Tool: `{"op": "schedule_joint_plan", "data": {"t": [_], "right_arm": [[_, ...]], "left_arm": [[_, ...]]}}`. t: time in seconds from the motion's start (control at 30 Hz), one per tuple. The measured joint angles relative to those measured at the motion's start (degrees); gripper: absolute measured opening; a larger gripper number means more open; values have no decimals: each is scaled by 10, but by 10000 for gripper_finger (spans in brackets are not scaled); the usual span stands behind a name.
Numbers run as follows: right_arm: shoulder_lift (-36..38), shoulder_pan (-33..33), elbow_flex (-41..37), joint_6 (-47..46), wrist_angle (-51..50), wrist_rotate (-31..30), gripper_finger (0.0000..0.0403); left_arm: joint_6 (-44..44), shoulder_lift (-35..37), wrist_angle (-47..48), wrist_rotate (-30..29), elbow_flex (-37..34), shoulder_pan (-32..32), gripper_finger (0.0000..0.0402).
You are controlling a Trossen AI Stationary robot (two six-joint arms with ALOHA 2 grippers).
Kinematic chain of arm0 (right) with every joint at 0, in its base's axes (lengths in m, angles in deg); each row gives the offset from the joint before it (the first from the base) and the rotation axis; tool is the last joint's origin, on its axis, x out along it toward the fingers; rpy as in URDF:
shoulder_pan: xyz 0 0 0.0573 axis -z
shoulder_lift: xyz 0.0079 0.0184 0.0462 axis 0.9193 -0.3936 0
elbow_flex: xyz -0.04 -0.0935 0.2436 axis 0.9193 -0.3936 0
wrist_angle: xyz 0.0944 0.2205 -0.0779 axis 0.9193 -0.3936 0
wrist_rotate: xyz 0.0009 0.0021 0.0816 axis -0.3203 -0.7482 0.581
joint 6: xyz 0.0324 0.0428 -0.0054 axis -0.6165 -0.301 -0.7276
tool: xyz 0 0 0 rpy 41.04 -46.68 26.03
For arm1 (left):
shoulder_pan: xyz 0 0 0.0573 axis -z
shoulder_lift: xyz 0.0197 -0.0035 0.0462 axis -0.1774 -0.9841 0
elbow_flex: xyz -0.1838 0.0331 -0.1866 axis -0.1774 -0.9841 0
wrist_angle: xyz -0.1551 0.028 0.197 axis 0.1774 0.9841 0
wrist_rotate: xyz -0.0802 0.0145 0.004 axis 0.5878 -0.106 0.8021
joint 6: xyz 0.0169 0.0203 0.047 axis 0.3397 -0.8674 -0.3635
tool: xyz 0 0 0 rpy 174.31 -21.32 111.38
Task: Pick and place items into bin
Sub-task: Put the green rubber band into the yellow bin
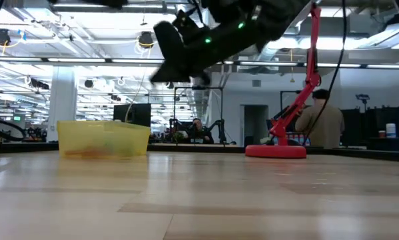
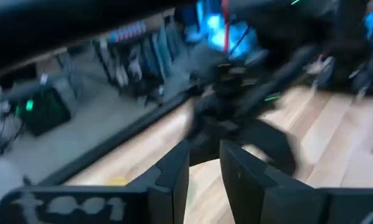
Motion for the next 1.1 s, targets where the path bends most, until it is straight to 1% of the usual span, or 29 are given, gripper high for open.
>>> {"op": "schedule_joint_plan", "data": {"t": [0.03, 0.13, 0.2, 0.23, 0.47, 0.53, 0.67, 0.73, 0.9, 1.1], "right_arm": [[-6, 14, 0, 0, 37, 31, 1], [-32, 43, 6, 0, 139, 93, 0], [-52, 53, 23, 0, 174, 124, 0], [-68, 56, 38, 0, 181, 129, 0], [-173, 65, 157, 0, 154, 132, 1], [-196, 64, 195, 1, 120, 132, 6], [-219, 64, 254, 19, -5, 132, 28], [-220, 64, 270, 21, -42, 129, 42], [-214, 64, 277, 21, -46, 123, 64], [-204, 63, 277, 21, -50, 123, 66]], "left_arm": [[0, 1, 0, -19, 0, 12, 82], [-6, 1, 0, -63, 0, 38, 82], [-9, 1, 0, -80, 0, 46, 82], [-9, 1, 0, -83, 0, 47, 82], [-10, 1, 1, -89, 0, 41, 82], [-13, 1, 2, -83, 0, 39, 82], [-33, 1, 2, -78, 0, 39, 82], [-34, 1, 2, -78, 0, 39, 82], [-35, 1, 2, -74, 0, 39, 82], [-47, 1, 2, -9, 0, 39, 82]]}}
